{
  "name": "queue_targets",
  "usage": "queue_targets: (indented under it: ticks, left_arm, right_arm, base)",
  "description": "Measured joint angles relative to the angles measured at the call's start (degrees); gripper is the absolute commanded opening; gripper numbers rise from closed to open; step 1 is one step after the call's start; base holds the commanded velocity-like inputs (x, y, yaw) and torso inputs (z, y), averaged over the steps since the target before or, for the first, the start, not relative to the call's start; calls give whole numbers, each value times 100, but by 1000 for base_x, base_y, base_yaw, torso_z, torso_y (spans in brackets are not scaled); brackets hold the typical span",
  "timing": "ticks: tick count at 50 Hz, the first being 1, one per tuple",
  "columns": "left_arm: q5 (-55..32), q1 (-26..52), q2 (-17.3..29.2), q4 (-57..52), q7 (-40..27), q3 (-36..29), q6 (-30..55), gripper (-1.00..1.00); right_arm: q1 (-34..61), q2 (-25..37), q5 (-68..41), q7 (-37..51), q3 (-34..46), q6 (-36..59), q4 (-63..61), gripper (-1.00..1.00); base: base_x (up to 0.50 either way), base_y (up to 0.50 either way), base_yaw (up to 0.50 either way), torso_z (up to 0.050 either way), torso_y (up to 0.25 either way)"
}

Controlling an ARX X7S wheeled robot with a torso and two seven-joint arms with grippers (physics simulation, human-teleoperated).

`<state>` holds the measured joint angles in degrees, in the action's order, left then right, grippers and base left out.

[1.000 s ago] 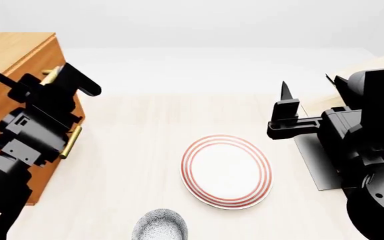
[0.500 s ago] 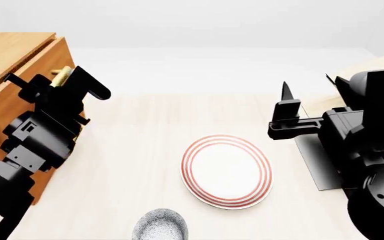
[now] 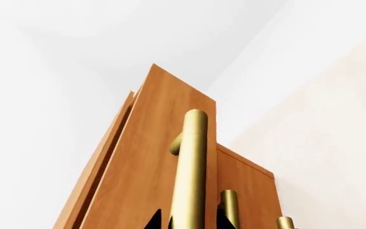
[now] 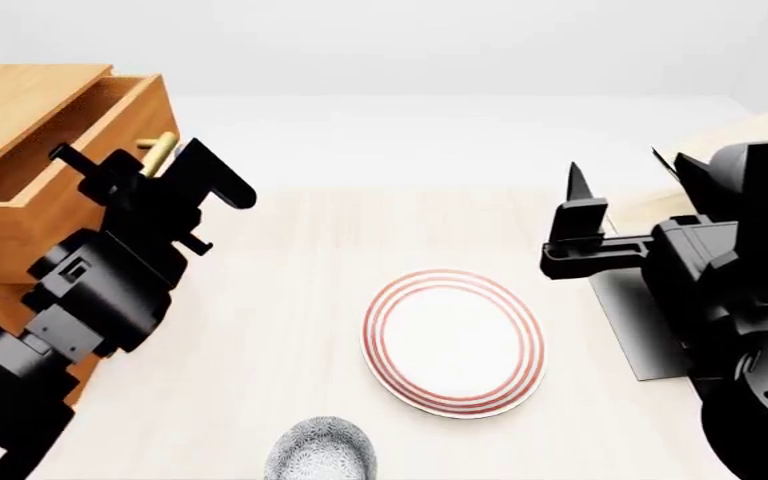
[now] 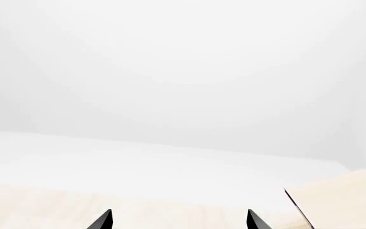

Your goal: Open the top drawer of the cabinet and put the bowl in it.

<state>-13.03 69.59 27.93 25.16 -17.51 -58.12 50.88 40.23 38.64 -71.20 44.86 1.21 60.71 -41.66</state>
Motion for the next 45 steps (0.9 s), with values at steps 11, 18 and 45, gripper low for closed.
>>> queue_targets:
  ticks: [11,18,45]
  left_arm:
    - [-8,-44,-35,-378,-10,-67,43,-100]
    - [-2,-73,-65,-550,-19,-104,52,-100]
    - [-493,-17,-15,-1545,21,146,222,100]
  right_arm:
    - [-116,29,29,-54,-55,-103,3,100]
    - [-195,48,66,-97,-82,-170,9,100]
    - [-364,75,176,-193,-88,-338,37,100]
  base:
    - [0,0,0,0,0]
    - [0,0,0,0,0]
    - [0,0,0,0,0]
